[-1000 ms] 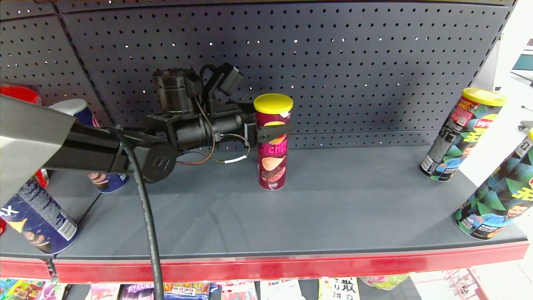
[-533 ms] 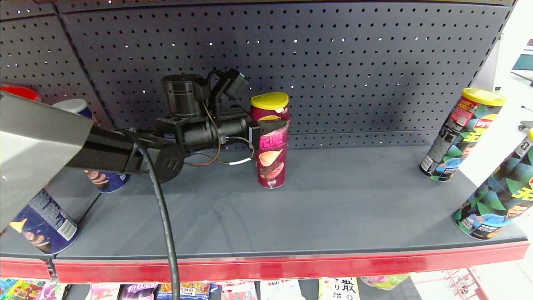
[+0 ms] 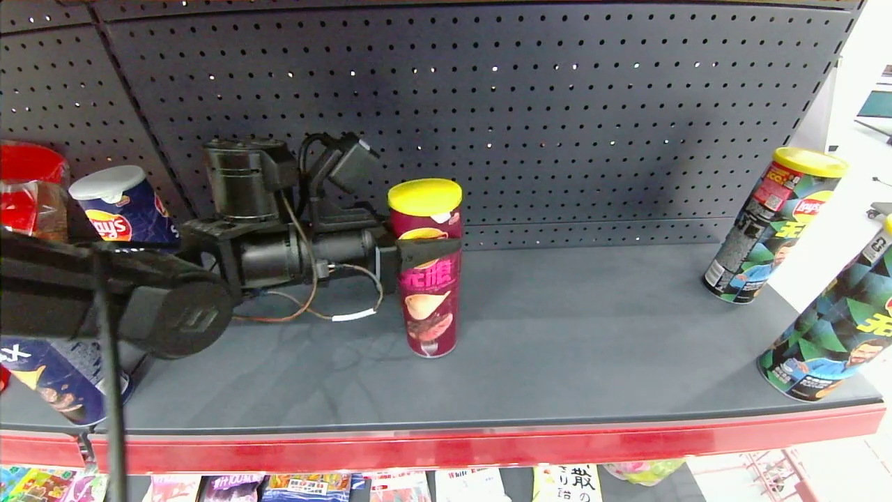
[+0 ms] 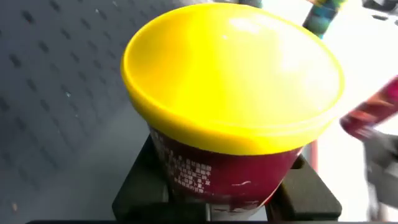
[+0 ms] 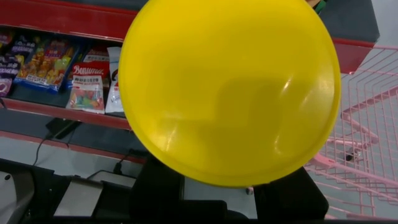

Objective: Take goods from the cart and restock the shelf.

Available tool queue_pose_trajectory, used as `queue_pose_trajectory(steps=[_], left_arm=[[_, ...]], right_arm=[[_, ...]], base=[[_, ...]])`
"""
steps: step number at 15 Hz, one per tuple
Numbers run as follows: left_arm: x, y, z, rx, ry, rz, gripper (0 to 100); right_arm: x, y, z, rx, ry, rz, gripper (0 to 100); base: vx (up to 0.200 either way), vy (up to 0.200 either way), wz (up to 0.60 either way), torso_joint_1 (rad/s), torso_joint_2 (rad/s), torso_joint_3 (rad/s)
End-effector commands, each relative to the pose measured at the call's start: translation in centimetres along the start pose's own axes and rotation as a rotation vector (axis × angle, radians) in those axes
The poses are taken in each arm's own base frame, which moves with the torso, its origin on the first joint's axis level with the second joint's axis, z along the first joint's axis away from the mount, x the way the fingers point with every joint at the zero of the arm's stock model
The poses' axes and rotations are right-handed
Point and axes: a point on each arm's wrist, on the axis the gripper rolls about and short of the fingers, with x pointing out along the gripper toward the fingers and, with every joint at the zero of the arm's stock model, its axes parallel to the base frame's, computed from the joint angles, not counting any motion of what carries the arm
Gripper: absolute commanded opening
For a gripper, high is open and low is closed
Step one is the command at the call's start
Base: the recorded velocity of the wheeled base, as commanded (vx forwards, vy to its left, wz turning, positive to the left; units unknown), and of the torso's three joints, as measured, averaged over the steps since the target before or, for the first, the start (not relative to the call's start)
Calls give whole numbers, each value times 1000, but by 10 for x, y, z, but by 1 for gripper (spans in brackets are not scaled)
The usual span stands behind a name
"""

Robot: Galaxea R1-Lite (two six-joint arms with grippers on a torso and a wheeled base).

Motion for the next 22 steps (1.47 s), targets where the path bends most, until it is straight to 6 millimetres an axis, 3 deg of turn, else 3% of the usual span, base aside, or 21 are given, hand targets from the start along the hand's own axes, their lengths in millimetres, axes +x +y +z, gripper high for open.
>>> queue_pose_trajectory(steps=[1, 3, 11, 22], left_arm=[[-42, -36, 16, 31, -36, -5, 0], [-51, -54, 9, 18, -17, -15, 0], [-31, -59, -17, 19, -8, 0, 0], [-35, -63, -17, 13, -7, 3, 0]], right_arm=[[0, 0, 0, 0, 2, 2, 0], [1, 0, -1, -2, -2, 4, 0], [1, 0, 0, -2, -4, 6, 0], [2, 0, -1, -2, -2, 6, 0]], base=[[0, 0, 0, 0, 0, 0], [0, 0, 0, 0, 0, 0], [0, 0, 0, 0, 0, 0], [0, 0, 0, 0, 0, 0]])
